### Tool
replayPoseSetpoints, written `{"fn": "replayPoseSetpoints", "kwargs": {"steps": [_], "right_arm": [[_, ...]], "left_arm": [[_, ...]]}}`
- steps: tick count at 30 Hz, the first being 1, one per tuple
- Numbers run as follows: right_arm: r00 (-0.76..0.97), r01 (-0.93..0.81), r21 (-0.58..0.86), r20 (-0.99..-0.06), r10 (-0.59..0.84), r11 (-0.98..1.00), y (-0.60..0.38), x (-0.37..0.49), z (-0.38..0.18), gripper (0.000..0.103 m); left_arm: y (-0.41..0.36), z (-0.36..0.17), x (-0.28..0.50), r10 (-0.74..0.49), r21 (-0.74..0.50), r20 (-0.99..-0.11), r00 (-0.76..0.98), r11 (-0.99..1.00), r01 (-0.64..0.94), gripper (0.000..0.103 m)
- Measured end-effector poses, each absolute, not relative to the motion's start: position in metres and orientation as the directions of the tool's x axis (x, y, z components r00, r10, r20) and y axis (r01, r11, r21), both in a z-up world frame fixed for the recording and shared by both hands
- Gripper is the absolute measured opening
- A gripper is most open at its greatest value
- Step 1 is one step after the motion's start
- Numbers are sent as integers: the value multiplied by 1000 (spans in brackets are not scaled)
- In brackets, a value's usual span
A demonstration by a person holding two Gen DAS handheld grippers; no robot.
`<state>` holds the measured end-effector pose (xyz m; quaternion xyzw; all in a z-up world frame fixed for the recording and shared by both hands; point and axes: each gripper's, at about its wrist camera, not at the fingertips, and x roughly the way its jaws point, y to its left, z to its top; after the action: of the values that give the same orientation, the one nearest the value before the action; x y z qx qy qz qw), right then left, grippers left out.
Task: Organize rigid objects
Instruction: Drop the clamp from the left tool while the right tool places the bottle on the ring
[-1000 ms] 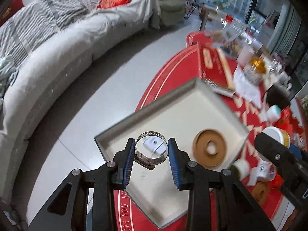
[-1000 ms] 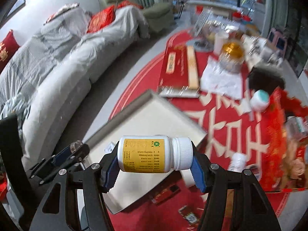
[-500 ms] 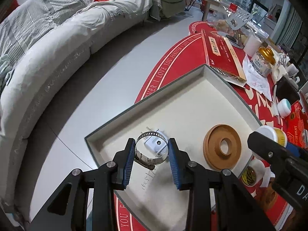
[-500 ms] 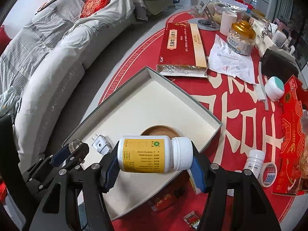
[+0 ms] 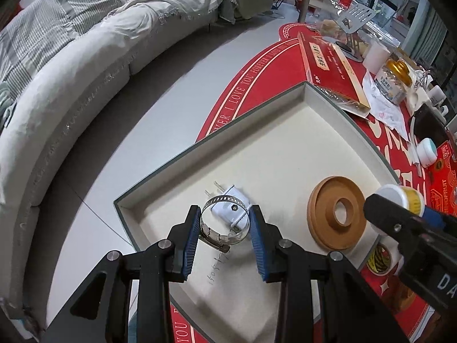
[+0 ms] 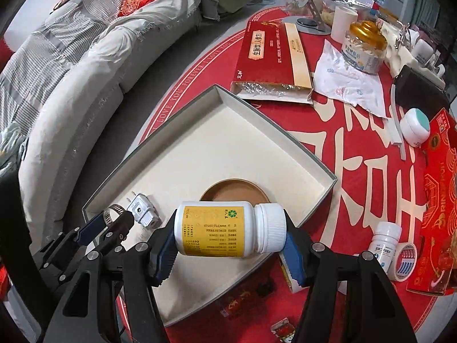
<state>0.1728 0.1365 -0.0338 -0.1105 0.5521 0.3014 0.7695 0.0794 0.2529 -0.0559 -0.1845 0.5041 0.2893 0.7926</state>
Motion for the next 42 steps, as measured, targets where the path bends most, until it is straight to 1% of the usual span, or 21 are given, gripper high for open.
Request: {"fn": "replayPoseSetpoints", "kwargs": {"steps": [4, 17, 30, 31, 32, 33, 34, 35, 36, 37, 38, 39, 42], "right_arm": [[206, -586, 158, -920, 334, 795, 139, 174, -37, 65], [193, -570, 163, -926, 324, 805, 153, 183, -47, 65], [198, -568, 152, -929, 314, 809, 160, 187, -52, 65], [195, -566, 158, -928, 318, 809, 160, 187, -53, 65], [190, -562, 168, -926, 325, 809, 159, 187, -53, 65], [186, -560, 176, -926, 330, 810, 159, 188, -53, 65], [177, -559, 182, -927, 331, 809, 159, 188, -54, 65], [173, -560, 188, -926, 336, 807, 158, 188, -54, 71], [176, -563, 191, -923, 343, 804, 158, 188, -53, 87], [186, -563, 191, -919, 348, 804, 157, 188, -51, 92], [206, -563, 189, -911, 358, 805, 154, 187, -47, 95], [216, -562, 185, -908, 359, 806, 153, 186, -45, 95], [214, -548, 194, -908, 360, 814, 143, 183, -40, 95]], "left_arm": [[253, -60, 81, 274, 15, -909, 315, 775, -632, 37], [255, -70, 95, 250, 6, -916, 313, 790, -613, 37], [254, -72, 105, 274, 29, -909, 313, 792, -610, 38], [254, -72, 106, 277, 31, -908, 314, 792, -609, 42], [254, -72, 106, 272, 26, -909, 316, 794, -607, 58], [255, -72, 105, 260, 14, -911, 320, 796, -605, 70], [255, -72, 105, 253, 3, -910, 327, 794, -607, 86], [256, -70, 102, 250, -12, -906, 341, 790, -613, 87], [258, -68, 100, 245, -31, -904, 351, 781, -623, 87], [260, -68, 98, 239, -43, -904, 354, 774, -632, 91], [262, -67, 96, 231, -58, -905, 358, 764, -642, 99], [264, -67, 94, 225, -70, -905, 361, 759, -648, 103], [268, -65, 87, 204, -98, -907, 367, 747, -658, 103]]}}
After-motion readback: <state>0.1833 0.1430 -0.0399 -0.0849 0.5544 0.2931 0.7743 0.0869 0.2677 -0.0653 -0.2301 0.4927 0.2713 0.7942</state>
